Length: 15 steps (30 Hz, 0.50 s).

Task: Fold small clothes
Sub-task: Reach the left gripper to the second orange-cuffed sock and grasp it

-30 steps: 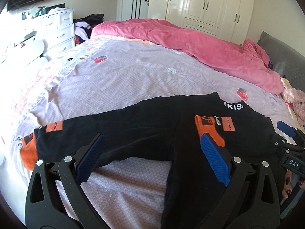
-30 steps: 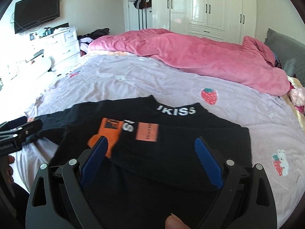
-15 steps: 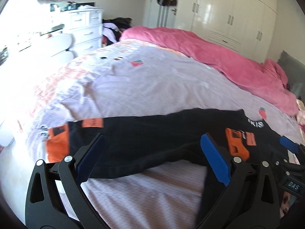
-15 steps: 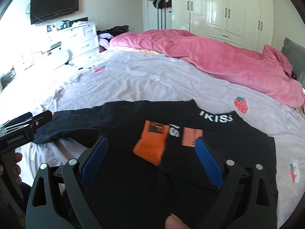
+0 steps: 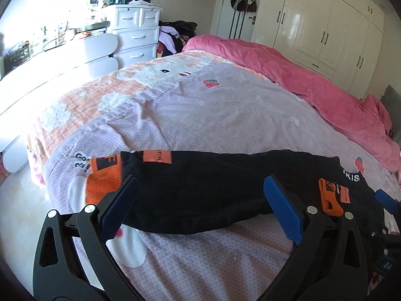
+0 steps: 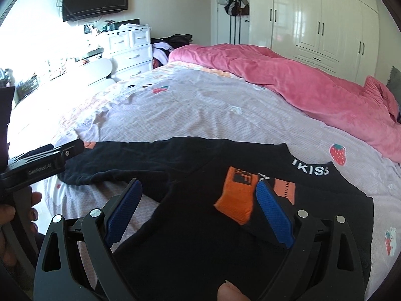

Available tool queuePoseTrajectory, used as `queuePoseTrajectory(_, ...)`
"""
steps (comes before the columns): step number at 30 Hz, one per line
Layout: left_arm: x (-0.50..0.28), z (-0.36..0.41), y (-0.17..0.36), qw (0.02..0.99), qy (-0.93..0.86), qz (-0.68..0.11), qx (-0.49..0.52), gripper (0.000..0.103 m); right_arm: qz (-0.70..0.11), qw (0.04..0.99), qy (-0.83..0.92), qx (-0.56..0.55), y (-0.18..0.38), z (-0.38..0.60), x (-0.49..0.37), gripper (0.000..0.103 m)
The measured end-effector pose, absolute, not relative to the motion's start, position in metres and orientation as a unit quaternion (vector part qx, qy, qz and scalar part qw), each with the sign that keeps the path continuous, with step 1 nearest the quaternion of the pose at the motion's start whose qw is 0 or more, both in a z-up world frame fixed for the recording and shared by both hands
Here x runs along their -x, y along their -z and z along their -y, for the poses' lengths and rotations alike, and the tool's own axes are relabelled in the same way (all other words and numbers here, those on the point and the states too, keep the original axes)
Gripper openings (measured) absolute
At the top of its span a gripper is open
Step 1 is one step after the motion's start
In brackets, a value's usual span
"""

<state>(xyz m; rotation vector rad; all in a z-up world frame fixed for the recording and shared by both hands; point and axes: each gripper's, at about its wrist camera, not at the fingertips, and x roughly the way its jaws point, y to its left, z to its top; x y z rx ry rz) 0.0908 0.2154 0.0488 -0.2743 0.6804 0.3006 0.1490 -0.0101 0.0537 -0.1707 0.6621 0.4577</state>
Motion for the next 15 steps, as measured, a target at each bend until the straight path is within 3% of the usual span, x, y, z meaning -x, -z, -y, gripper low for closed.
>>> queuePoseTrajectory(3,-0.089,-0.225,-0.047,0.918,-0.158,-0.333,0.143,0.094,-0.322,0.913,-0.232,0.093,-0.052,0.0,-0.145,0.099)
queuePoseTrajectory(15,-0.078,-0.297,-0.029,0.88,-0.214,-0.349,0.24,0.094,-0.326,0.905,-0.249,0.11,-0.046,-0.021,-0.135,0.099)
